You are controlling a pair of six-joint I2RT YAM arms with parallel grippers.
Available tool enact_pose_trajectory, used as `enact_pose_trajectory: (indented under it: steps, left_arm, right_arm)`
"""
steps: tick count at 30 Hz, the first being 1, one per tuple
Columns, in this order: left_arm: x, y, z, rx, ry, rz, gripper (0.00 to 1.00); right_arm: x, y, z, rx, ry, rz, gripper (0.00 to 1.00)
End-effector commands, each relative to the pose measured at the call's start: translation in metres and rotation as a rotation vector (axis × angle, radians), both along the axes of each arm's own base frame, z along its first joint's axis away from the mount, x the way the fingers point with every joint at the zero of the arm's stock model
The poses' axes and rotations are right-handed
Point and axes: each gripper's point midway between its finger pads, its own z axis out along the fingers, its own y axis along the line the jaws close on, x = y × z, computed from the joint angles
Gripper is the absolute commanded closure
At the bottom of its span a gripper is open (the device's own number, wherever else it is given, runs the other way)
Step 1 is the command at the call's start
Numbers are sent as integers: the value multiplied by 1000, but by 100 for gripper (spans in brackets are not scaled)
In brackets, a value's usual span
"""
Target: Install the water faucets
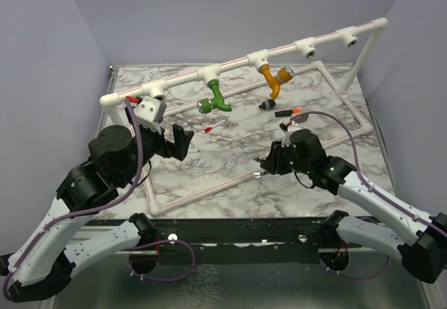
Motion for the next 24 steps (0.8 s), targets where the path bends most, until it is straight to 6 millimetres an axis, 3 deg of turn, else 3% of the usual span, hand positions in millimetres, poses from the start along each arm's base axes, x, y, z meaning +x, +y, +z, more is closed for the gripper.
enact_pose_trajectory:
  steps: [1,7,13,19,24]
  left_arm:
    - [-6,-1,-6,-17,71,0,1]
    - [-11,-8,-16,-45,140,-19,1]
    - [-19,-11,-31,-74,219,-26,1]
    - [-25,-20,-58,-91,330,-35,1]
    - [-36,-35,-81,-103,433,-92,1]
  right_arm:
    - [5,34,64,136,-263,225,100]
    - [-4,59,92,190,-449,436,100]
    - [-27,92,105,167,-657,697,100]
    - [-65,121,99,119,-872,1070,100]
    - [-74,131,82,-8,-992,1294,99]
